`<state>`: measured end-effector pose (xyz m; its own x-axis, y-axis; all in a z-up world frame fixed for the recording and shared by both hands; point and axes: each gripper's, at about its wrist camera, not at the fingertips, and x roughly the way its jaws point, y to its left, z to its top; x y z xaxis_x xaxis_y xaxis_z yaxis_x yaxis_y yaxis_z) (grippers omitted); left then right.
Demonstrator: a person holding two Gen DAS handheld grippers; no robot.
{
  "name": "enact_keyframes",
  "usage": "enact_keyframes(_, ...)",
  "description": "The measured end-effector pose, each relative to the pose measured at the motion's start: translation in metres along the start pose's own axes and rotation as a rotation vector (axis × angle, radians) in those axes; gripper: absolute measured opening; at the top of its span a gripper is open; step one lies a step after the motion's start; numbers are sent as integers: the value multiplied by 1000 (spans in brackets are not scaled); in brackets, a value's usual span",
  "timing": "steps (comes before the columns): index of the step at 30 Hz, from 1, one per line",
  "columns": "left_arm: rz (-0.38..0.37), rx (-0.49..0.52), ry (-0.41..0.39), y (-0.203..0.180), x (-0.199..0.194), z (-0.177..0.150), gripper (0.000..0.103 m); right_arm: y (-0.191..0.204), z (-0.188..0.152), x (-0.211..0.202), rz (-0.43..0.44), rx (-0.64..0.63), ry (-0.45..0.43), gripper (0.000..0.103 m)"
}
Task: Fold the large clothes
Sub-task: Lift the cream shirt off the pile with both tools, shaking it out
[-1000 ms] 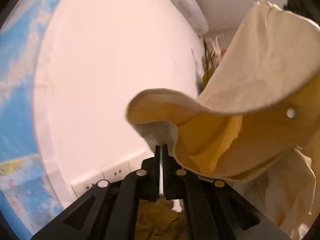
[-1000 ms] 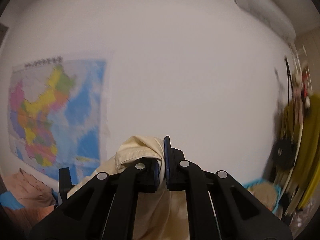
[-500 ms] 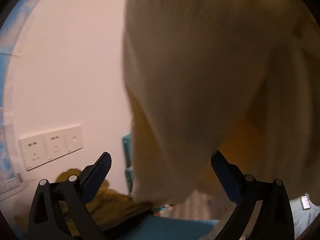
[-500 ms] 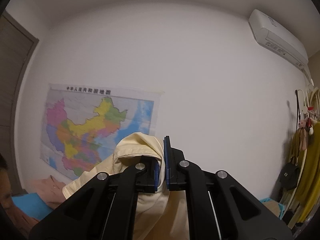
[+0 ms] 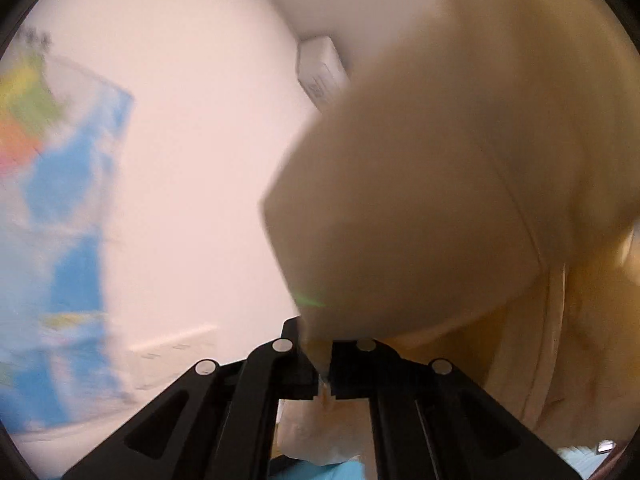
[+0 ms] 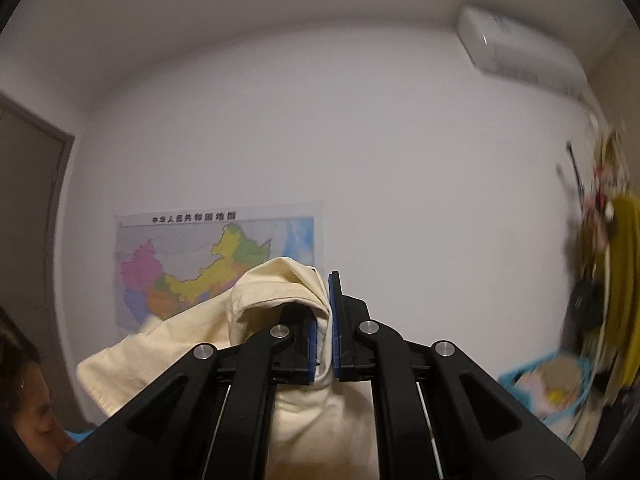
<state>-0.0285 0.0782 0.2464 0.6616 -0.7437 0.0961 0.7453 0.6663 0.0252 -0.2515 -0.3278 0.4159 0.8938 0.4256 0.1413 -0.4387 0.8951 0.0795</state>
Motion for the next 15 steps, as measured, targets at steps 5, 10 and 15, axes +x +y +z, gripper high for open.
enact_keyframes(5, 264, 104, 39, -11, -92, 28, 2, -2, -45, 7, 122, 102, 74, 6)
enact_keyframes(10, 461, 136, 124, -25, -143, 26, 2, 4, -79, 27, 281, 204, 148, 6)
enact_keyframes(15, 598, 152, 168, -69, -203, 56, 2, 14, -77, 56, 407, 225, 175, 6)
